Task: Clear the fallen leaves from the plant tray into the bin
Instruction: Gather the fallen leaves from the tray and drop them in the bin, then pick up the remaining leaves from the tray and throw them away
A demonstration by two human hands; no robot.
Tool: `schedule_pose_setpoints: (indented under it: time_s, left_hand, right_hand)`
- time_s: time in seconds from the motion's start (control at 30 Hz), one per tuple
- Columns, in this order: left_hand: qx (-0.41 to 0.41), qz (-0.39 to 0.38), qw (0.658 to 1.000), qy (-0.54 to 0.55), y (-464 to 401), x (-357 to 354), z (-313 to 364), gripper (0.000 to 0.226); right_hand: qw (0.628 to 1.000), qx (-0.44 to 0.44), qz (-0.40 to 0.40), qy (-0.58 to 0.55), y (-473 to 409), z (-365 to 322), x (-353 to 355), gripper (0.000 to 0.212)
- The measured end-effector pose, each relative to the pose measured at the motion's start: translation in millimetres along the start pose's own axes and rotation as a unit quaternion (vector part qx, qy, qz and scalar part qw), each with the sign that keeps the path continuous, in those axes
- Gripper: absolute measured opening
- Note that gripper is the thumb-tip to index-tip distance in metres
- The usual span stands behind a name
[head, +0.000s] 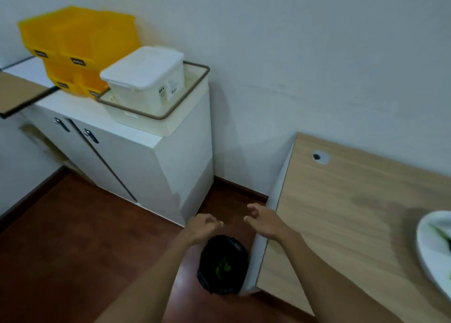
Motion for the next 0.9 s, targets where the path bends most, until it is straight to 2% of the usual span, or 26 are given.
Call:
schedule_pose_setpoints:
  time_s: [0.2, 0.33, 0.43, 0.7, 0.9]
  left_hand:
    - [-0.041, 0.014, 0.999, -0.023, 31.5, -5.4, 81.2, 0.055]
    - [-0.083, 0.016, 0.995, -0.050, 47.1, -30.8, 140.5, 0.045]
    - [-0.118, 0.014, 0.990, -0.074, 44.3, -66.1, 181.6, 0.040]
    - [-0.127, -0.035, 0.987, -0.088, 26.0, -179.3, 273.9, 0.035]
    - [-0.161, -0.035, 0.983, -0.081, 6.8, -267.8, 335.1, 0.025]
  right_hand:
    - [0.995, 0.020, 0.079, -0.054, 78.1, 17.6, 59.9, 0.052]
    - [0.989, 0.010, 0.123, -0.081, 128.6, 51.9, 91.2, 0.050]
    - [0.984, 0.002, 0.150, -0.094, 160.0, 89.6, 107.7, 0.049]
    - [0.975, -0.041, 0.175, -0.131, 239.0, 215.7, 133.7, 0.049]
    - [0.976, -0.069, 0.183, -0.094, 279.7, 309.2, 140.9, 0.050]
Point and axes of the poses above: each hand's wrist, its own y-axis away from the middle knuckle, its own x-axis out of the back of the hand, z = x × y, the point moved 3 cm from there along -y, towards the middle knuckle, and after that the axes turned 14 degrees about -z, right-handed, at the moved point
